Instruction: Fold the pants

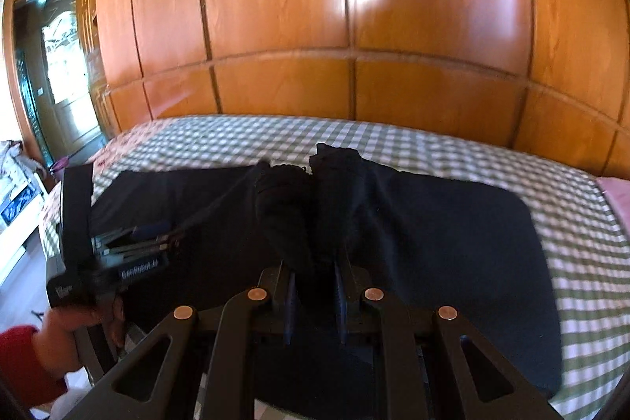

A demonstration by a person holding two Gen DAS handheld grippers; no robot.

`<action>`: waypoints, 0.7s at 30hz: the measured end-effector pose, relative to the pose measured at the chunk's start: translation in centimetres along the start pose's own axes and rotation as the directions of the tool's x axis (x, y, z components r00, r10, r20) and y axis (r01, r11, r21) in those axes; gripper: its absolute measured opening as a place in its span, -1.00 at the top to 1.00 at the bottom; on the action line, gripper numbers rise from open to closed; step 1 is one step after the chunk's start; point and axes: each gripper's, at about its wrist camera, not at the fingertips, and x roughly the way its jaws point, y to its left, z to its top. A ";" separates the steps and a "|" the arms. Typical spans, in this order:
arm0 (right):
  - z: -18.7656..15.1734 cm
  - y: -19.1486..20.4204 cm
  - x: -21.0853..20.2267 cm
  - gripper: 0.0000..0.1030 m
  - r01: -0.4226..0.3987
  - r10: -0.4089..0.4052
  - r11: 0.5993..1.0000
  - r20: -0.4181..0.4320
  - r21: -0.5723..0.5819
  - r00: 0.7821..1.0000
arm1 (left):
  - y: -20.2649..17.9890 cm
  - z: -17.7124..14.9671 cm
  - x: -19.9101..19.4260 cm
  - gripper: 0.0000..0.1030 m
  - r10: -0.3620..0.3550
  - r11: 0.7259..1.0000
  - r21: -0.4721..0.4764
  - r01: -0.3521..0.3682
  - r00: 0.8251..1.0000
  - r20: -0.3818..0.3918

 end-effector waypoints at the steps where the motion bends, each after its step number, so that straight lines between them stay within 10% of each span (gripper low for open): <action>1: -0.2 0.2 0.3 0.68 -0.005 0.005 1.000 -0.009 -0.001 1.000 | 0.0 0.0 0.0 -0.20 -0.001 1.000 -0.001 0.001 1.000 0.000; 21: -1.7 3.2 4.8 0.65 -0.060 0.049 0.995 -0.141 -0.076 0.989 | -0.1 0.0 0.0 -0.20 0.002 1.000 -0.003 -0.002 1.000 0.001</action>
